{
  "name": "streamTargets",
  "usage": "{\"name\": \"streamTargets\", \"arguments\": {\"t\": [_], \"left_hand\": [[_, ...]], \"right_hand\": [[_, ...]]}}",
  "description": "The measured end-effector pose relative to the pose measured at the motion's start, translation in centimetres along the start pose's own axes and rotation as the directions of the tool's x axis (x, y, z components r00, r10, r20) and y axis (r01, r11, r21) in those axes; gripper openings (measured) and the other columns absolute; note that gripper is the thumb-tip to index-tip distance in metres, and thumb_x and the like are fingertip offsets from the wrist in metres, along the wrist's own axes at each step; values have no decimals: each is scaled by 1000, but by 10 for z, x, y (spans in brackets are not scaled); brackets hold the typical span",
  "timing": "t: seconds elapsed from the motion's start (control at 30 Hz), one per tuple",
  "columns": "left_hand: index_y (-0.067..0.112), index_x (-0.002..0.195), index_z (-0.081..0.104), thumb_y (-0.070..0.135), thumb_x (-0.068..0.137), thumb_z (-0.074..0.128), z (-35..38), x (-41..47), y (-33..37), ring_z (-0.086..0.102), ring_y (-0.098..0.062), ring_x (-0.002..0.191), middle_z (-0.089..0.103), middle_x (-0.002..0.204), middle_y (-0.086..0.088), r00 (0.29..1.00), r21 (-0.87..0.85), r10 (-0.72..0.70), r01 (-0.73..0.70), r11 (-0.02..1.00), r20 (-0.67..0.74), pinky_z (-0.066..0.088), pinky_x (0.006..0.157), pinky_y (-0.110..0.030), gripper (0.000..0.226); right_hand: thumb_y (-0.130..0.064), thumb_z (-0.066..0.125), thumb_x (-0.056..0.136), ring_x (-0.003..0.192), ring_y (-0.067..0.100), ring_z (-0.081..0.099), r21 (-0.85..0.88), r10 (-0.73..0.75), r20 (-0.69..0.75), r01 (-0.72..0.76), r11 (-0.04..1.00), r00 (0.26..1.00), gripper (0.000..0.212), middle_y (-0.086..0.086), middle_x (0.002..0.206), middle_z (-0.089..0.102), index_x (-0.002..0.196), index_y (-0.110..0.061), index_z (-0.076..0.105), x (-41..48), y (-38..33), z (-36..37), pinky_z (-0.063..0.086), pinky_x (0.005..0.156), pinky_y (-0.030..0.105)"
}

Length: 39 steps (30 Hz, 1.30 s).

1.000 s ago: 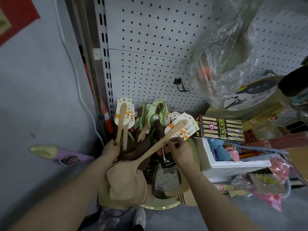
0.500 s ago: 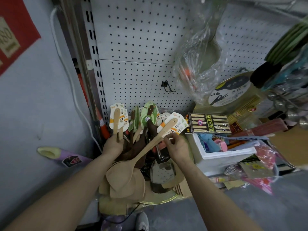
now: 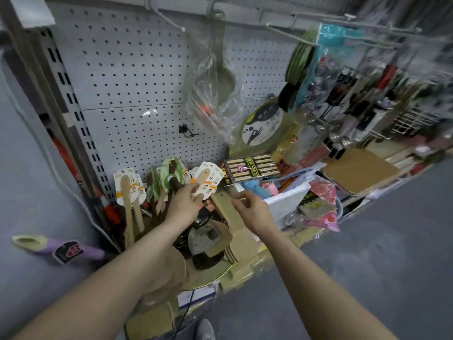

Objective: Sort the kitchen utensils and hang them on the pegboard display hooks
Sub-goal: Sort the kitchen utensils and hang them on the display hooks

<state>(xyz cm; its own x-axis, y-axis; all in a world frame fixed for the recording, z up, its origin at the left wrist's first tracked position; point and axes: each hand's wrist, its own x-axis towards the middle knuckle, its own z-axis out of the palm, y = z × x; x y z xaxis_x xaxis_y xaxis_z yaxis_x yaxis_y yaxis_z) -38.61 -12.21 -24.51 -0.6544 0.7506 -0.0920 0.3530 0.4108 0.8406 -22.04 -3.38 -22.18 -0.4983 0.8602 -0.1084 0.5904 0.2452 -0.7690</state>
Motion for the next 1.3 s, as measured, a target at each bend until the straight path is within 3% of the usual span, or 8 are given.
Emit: {"name": "streamTargets", "arguments": {"t": [0.17,0.33,0.43,0.53,0.63,0.8,1.03,1.3], "left_hand": [[20,129,55,20,96,55,40,-19,63,57,-16,111,57,120,8,961,22,210,-217,976,178,45,97,-29,33],[21,125,58,23,91,61,86,-37,125,60,-16,106,62,123,2,865,49,379,-416,908,329,47,88,-27,34],[23,126,57,28,92,60,118,-47,166,58,-15,109,60,124,2,787,54,462,-526,849,409,47,94,-32,34],[22,129,56,27,92,60,156,-56,210,56,-16,114,60,127,1,725,47,517,-599,800,455,46,98,-36,37],[22,128,57,26,92,60,205,-65,255,55,-16,114,59,127,0,658,16,580,-668,744,480,44,98,-31,37],[27,128,56,31,90,61,299,-77,326,56,-11,114,57,125,6,567,-32,633,-731,682,527,45,98,-30,38],[26,127,55,28,90,62,408,-94,395,56,-14,111,57,123,3,526,-118,652,-722,682,546,46,99,-35,38],[29,130,53,30,90,60,491,-65,439,55,-11,110,56,123,6,498,-90,648,-749,656,576,41,90,-25,40]], "right_hand": [[-30,60,95,78,17,54,-32,-1,-145,-4,999,989,17,-2,87,61,106,-18,64,-23,16,-58,36,60,27],[-30,60,95,75,18,57,12,19,-268,-16,1000,963,18,-4,82,61,108,-18,65,-42,41,-128,42,61,28],[-30,60,94,73,18,62,56,40,-329,-23,998,943,10,-4,80,63,101,-23,62,-47,66,-172,49,64,32],[-29,60,95,69,6,57,28,28,-385,-19,999,923,12,-5,84,64,103,-22,63,-53,91,-219,42,58,21],[-31,61,94,71,11,59,45,45,-414,-29,999,909,2,-5,83,64,96,-30,61,-59,124,-271,47,64,29],[-28,62,94,62,4,57,21,77,-495,-77,997,865,13,-5,78,63,102,-19,65,-70,183,-370,43,53,15],[-34,62,92,75,8,61,-32,115,-558,-160,987,822,14,-7,81,67,101,-25,67,-75,257,-469,48,68,27],[-34,61,92,77,14,63,34,169,-566,-182,983,807,12,-2,85,69,101,-27,66,-36,321,-525,52,71,32]]}}
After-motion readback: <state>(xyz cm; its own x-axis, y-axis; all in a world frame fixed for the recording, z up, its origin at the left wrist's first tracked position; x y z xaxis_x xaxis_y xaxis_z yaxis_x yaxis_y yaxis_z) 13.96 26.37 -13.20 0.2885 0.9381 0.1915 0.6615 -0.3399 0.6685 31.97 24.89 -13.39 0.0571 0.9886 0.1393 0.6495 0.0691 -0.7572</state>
